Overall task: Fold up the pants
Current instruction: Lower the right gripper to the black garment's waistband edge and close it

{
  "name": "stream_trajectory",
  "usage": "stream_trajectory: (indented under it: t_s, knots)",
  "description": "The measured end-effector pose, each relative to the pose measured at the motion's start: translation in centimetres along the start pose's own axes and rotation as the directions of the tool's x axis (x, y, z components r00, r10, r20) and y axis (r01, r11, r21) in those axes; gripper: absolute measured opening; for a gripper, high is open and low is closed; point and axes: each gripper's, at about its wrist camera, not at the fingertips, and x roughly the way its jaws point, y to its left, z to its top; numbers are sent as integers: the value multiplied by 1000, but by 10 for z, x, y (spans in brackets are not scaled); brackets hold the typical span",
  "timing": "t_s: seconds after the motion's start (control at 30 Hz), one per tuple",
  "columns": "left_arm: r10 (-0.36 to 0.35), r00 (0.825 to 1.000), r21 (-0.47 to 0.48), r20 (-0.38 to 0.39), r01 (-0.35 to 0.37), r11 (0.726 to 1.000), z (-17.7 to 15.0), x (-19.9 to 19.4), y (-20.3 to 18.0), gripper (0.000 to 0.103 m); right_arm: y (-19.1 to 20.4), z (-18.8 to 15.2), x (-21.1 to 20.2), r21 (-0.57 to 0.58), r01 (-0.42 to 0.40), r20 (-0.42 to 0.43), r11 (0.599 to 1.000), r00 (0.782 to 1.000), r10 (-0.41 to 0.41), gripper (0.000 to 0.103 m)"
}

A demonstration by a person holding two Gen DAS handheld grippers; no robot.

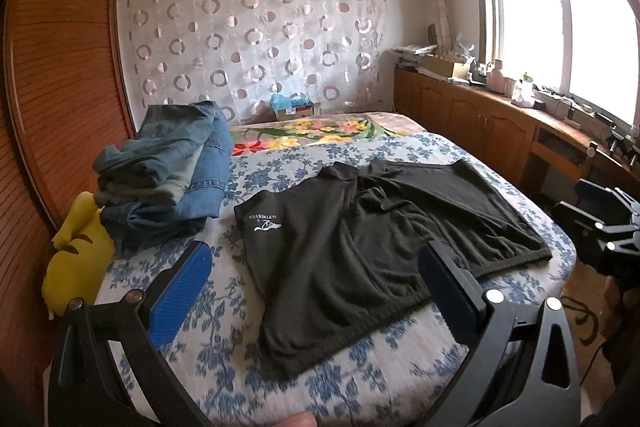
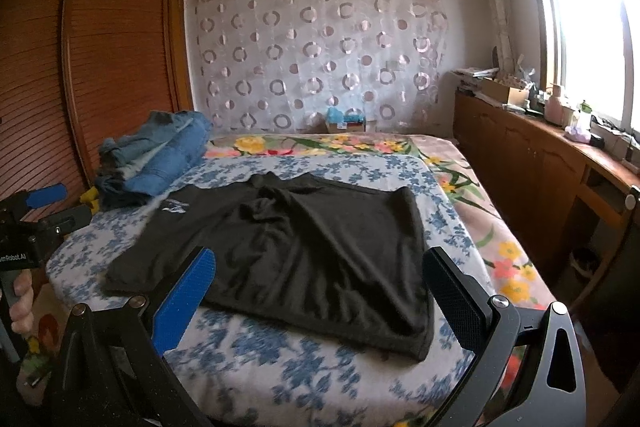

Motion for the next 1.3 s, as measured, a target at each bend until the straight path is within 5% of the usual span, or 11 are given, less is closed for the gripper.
stream_trajectory:
  t_s: [0.73, 1.1, 1.3]
  knots:
    - [-69, 994, 22, -83, 71, 997, 39, 84, -5, 103, -43, 49, 71, 7, -17, -148, 1000, 989, 18, 81]
    - [-115, 983, 41, -144, 122, 992, 47, 128, -22, 103, -81, 66, 114, 54, 35, -290, 998, 957, -18, 40]
    - [-133, 977, 52, -169, 144, 988, 47, 141, -30, 103, -82, 88, 137, 37, 60, -376, 997, 926, -42, 34]
